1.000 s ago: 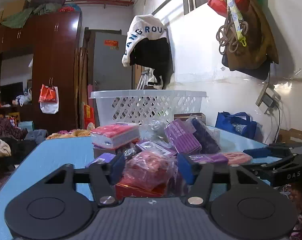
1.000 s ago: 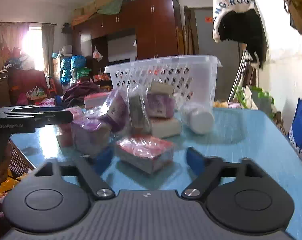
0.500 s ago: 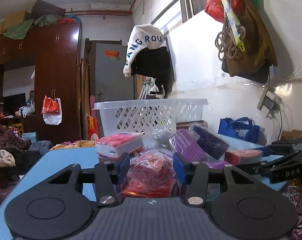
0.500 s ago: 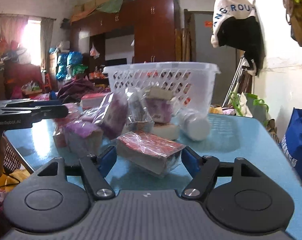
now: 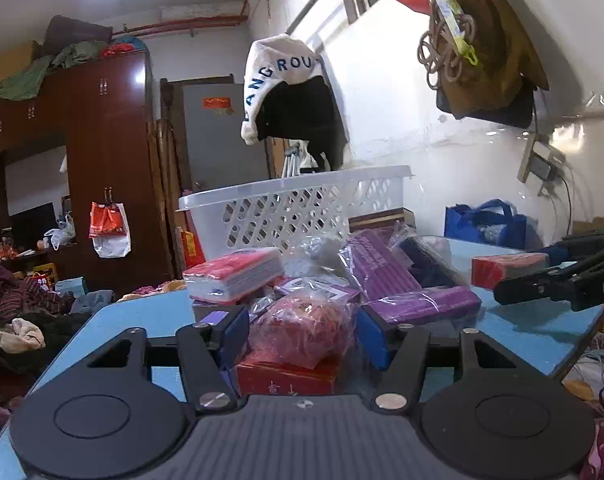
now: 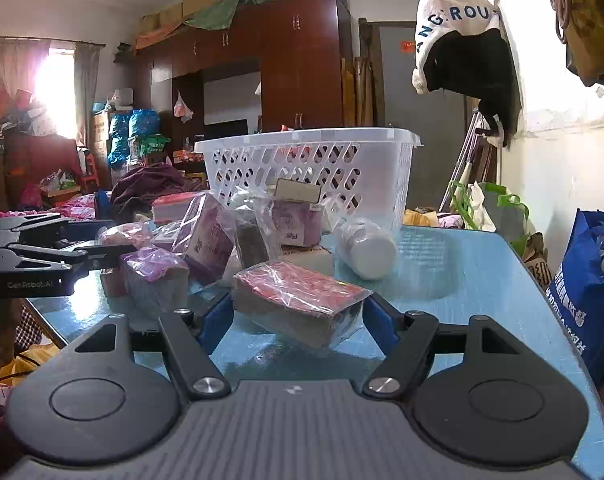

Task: Organize objects
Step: 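Grasp the red mesh bag with the left tool while the right tool grasps a pink-wrapped box, then lift both items over the white basket and release them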

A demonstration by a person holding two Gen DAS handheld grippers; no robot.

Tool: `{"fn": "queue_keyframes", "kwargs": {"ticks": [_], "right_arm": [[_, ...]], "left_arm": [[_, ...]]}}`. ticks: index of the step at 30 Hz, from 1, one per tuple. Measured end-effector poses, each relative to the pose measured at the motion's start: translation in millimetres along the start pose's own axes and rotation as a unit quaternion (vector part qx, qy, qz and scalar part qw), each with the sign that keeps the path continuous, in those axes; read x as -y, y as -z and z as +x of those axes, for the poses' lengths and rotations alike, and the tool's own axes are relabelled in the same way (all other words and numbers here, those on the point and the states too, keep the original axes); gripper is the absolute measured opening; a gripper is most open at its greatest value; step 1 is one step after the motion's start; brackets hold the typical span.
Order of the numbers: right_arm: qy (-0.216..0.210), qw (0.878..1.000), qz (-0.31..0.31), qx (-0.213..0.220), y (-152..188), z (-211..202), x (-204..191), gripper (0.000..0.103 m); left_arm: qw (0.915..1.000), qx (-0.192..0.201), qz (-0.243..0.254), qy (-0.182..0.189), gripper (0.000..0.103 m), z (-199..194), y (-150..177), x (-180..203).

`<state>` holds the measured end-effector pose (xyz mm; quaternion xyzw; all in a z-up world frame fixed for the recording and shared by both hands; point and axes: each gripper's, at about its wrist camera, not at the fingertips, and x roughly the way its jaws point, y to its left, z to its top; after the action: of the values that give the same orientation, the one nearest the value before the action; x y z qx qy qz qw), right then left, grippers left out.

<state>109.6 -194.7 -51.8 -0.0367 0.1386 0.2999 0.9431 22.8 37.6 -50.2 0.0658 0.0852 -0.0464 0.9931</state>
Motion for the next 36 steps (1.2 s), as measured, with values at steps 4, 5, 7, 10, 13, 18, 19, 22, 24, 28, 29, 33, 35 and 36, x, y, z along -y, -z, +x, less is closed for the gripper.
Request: {"fn": "queue_keyframes", "kwargs": {"ticks": [4,5,7,10,13,18,19,22,24,28,29,33,35,36], "right_arm": [[0.007,1.0,0.007,0.012,-3.6,-4.1,5.1,0.074],[0.008,1.0,0.009,0.014,-4.4,-5.1,6.8,0.074],[0.011,1.0,0.015,0.018,-5.7,-6.0,10.8,0.074],[0.018,0.999,0.024,0.024,-7.1,-7.1,16.9,0.074],[0.019,0.999,0.033,0.03,-10.2,-8.5,22.4,0.074],[0.023,0.999,0.03,0.037,-11.3,-9.0,20.6,0.074],[0.023,0.999,0.029,0.038,-11.7,-9.2,20.8,0.074],[0.024,0.999,0.024,0.042,-14.1,-9.1,19.7,0.074],[0.024,0.998,0.015,0.048,-21.3,-8.0,17.6,0.074],[0.024,0.997,-0.004,0.076,-48.3,0.3,13.9,0.074],[0.022,0.996,-0.01,0.086,-58.0,4.7,14.2,0.074],[0.027,0.991,-0.026,0.126,-108.0,36.0,16.5,0.074],[0.038,0.99,-0.044,0.13,-131.1,59.4,16.2,0.074],[0.045,0.99,-0.045,0.127,-143.2,75.2,18.3,0.074]], "left_arm": [[0.9995,0.027,-0.017,-0.005,0.059,-9.4,-3.9,-5.3],[0.9993,0.033,-0.019,-0.007,0.059,-11.2,-5.7,-6.9],[0.9989,0.039,-0.026,-0.006,0.059,-13.8,-8.1,-11.8],[0.9984,0.039,-0.04,-0.007,0.059,-12.7,-10.9,-18.4],[0.9979,0.038,-0.051,-0.008,0.059,-10.0,-13.4,-23.3],[0.997,0.049,-0.059,-0.008,0.059,-12.6,-18.2,-26.6],[0.997,0.05,-0.059,-0.008,0.059,-13.4,-18.4,-26.7],[0.9966,0.052,-0.063,-0.004,0.059,-13.4,-20.7,-27.8],[0.9965,0.055,-0.062,-0.003,0.059,-12.3,-25.3,-27.2],[0.996,0.063,-0.064,0.008,0.059,-3.5,-44.3,-29.4],[0.996,0.064,-0.063,0.01,0.059,1.0,-51.6,-30.0],[0.9959,0.063,-0.065,0.004,0.059,34.1,-94.1,-38.5],[0.9961,0.052,-0.071,0.004,0.059,58.0,-114.9,-44.8],[0.9963,0.038,-0.076,0.001,0.059,75.8,-127.3,-49.2]]}}
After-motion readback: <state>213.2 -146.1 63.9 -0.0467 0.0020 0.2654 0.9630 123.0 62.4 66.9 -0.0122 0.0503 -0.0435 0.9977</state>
